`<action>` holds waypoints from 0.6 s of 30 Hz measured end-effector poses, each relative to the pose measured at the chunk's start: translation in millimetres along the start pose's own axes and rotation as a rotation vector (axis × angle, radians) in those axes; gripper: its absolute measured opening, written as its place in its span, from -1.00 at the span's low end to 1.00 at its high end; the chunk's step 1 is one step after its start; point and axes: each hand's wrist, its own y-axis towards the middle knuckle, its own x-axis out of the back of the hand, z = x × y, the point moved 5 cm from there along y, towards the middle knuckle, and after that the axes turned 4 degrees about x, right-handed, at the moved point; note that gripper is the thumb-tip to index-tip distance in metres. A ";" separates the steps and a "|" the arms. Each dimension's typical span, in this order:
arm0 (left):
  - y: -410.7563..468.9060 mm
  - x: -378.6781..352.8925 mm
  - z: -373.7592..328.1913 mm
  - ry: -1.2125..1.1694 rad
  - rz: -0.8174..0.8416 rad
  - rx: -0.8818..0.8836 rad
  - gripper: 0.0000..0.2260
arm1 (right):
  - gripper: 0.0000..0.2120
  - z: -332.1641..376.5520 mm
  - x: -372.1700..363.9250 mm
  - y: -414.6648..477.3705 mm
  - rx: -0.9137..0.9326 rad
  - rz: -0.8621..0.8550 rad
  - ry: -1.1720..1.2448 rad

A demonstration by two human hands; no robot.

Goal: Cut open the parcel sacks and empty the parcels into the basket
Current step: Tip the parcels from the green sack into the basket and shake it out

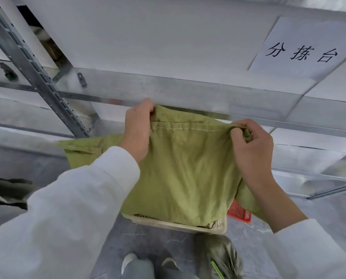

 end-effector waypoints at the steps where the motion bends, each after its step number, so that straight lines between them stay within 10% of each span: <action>1: -3.6 -4.8 -6.6 -0.021 0.009 -0.013 -0.89 | -0.75 5.3 1.7 0.9 0.014 -0.010 0.021; 8: -13.0 -14.5 -32.0 -0.290 0.169 -0.225 -0.70 | -0.74 28.1 21.9 5.8 0.195 -0.144 0.111; 13: -10.5 -7.2 36.8 0.408 0.077 0.034 -0.81 | -0.82 -25.0 -13.9 7.8 -0.046 0.364 -0.377; 18: 7.1 2.5 36.3 0.327 -0.004 0.057 -0.78 | -0.83 -30.2 -24.1 23.9 -0.051 0.407 -0.305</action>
